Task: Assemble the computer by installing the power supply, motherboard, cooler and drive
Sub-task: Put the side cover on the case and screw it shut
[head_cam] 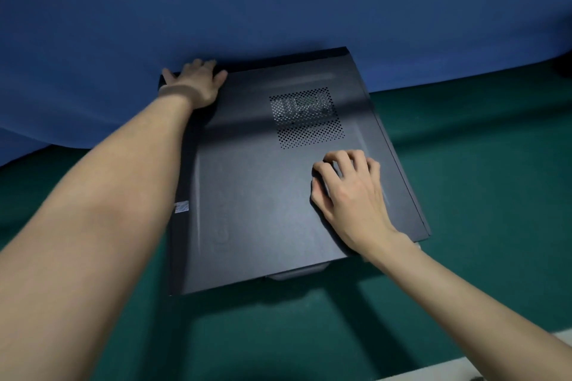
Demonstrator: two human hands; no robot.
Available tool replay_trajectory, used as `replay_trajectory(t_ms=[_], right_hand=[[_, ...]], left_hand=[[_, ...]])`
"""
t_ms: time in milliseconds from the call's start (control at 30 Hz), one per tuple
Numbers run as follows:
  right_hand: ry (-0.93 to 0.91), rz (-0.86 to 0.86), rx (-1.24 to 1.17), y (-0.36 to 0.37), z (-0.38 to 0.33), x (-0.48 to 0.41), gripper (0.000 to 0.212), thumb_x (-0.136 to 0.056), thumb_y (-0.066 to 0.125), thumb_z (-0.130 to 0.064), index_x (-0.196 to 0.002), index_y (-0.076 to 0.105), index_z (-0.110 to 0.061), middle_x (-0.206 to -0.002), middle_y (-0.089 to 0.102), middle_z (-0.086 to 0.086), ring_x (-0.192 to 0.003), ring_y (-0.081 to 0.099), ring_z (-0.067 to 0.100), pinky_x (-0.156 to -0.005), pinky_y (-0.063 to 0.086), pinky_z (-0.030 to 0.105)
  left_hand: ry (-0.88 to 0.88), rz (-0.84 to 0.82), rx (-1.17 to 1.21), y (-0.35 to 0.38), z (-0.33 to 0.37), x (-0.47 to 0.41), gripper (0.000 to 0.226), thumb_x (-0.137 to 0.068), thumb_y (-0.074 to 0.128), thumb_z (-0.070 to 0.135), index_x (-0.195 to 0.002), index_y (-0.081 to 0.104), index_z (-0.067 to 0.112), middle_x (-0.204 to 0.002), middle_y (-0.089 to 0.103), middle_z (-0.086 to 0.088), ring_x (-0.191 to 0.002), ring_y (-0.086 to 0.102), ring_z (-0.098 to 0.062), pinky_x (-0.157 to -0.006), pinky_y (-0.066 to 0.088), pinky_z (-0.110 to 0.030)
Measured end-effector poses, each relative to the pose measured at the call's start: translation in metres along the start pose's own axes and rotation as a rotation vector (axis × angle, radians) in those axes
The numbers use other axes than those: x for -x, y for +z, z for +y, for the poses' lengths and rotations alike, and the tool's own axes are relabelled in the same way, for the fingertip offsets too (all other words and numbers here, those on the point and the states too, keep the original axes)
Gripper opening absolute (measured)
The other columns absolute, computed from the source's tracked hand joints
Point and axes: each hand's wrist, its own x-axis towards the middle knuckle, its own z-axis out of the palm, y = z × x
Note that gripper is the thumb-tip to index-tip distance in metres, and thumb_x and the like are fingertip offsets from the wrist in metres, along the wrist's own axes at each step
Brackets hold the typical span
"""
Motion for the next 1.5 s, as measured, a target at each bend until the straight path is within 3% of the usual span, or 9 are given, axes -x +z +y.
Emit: replay_trajectory(t_ms=[233, 367, 500, 700, 900, 1067, 1200, 1367, 1500], right_hand=[[-0.107, 0.264, 0.011, 0.003, 0.012, 0.051, 0.038, -0.095, 0.049, -0.028, -0.099, 0.071, 0.002, -0.117, 0.066, 0.018, -0.110, 0.059, 0.041, -0.091, 0.042, 0.055], [-0.075, 0.230, 0.123, 0.010, 0.008, 0.045, 0.048, -0.092, 0.045, -0.036, -0.104, 0.072, 0.001, -0.125, 0.063, 0.018, -0.116, 0.058, 0.042, -0.095, 0.038, 0.065], [0.011, 0.188, 0.039, 0.006, 0.010, 0.049, 0.050, -0.092, 0.044, -0.039, -0.106, 0.071, 0.001, -0.123, 0.064, 0.015, -0.117, 0.057, 0.039, -0.098, 0.036, 0.065], [-0.111, 0.302, 0.051, 0.010, 0.022, 0.054, 0.049, -0.093, 0.044, -0.036, -0.107, 0.072, 0.002, -0.130, 0.060, 0.016, -0.126, 0.051, 0.040, -0.101, 0.031, 0.067], [-0.030, 0.204, 0.102, 0.016, 0.020, 0.044, 0.047, -0.093, 0.045, -0.036, -0.108, 0.072, -0.001, -0.124, 0.065, 0.013, -0.120, 0.057, 0.036, -0.102, 0.030, 0.068], [0.005, 0.080, -0.027, 0.005, 0.023, 0.041, 0.047, -0.096, 0.041, -0.036, -0.117, 0.068, -0.004, -0.129, 0.062, 0.011, -0.123, 0.053, 0.035, -0.103, 0.037, 0.057], [0.001, 0.074, -0.076, -0.002, 0.031, 0.039, 0.044, -0.097, 0.039, -0.032, -0.117, 0.069, -0.006, -0.129, 0.062, 0.009, -0.123, 0.055, 0.032, -0.104, 0.035, 0.055], [0.000, 0.028, -0.055, 0.000, 0.034, 0.041, 0.048, -0.097, 0.037, -0.034, -0.124, 0.064, -0.005, -0.135, 0.057, 0.011, -0.130, 0.048, 0.034, -0.107, 0.030, 0.064], [0.005, -0.036, -0.018, 0.002, 0.032, 0.041, 0.050, -0.097, 0.034, -0.035, -0.132, 0.059, -0.009, -0.141, 0.052, 0.008, -0.136, 0.041, 0.032, -0.110, 0.022, 0.064]], left_hand=[[-0.025, 0.056, 0.051, 0.005, 0.010, 0.008, 0.048, -0.103, 0.016, 0.033, -0.147, 0.026, 0.016, -0.148, 0.026, -0.009, -0.139, 0.018, -0.025, -0.112, 0.006, -0.056], [-0.092, 0.098, 0.080, 0.008, 0.023, 0.003, 0.045, -0.102, 0.017, 0.027, -0.141, 0.034, 0.014, -0.143, 0.031, -0.009, -0.136, 0.022, -0.025, -0.110, 0.008, -0.056], [-0.079, 0.068, 0.020, 0.005, 0.017, 0.005, 0.044, -0.102, 0.017, 0.028, -0.141, 0.034, 0.016, -0.142, 0.032, -0.010, -0.136, 0.024, -0.027, -0.108, -0.001, -0.067], [-0.043, 0.093, 0.044, 0.007, 0.018, 0.003, 0.047, -0.103, 0.018, 0.030, -0.144, 0.031, 0.012, -0.145, 0.032, -0.014, -0.137, 0.024, -0.031, -0.117, -0.004, -0.050], [0.000, 0.090, 0.090, 0.013, 0.009, -0.003, 0.047, -0.103, 0.020, 0.030, -0.146, 0.028, 0.012, -0.145, 0.030, -0.018, -0.135, 0.024, -0.035, -0.117, 0.003, -0.047], [0.102, 0.065, 0.158, 0.015, 0.002, 0.009, 0.050, -0.104, 0.020, 0.030, -0.153, 0.012, 0.022, -0.159, 0.009, -0.011, -0.147, 0.001, -0.026, -0.118, -0.005, -0.044], [0.137, 0.081, 0.110, 0.027, 0.005, 0.054, 0.053, -0.104, 0.018, 0.033, -0.153, 0.007, 0.017, -0.160, -0.007, -0.007, -0.146, -0.011, -0.024, -0.118, -0.005, -0.043], [0.105, 0.160, 0.037, 0.044, 0.018, 0.158, 0.055, -0.103, 0.016, 0.035, -0.152, 0.012, 0.010, -0.159, 0.000, -0.014, -0.147, -0.005, -0.028, -0.118, -0.003, -0.048], [0.220, 0.320, 0.185, 0.060, 0.050, 0.249, 0.060, -0.097, 0.021, 0.040, -0.149, 0.025, 0.011, -0.159, 0.013, -0.012, -0.148, 0.002, -0.024, -0.119, -0.001, -0.043]])
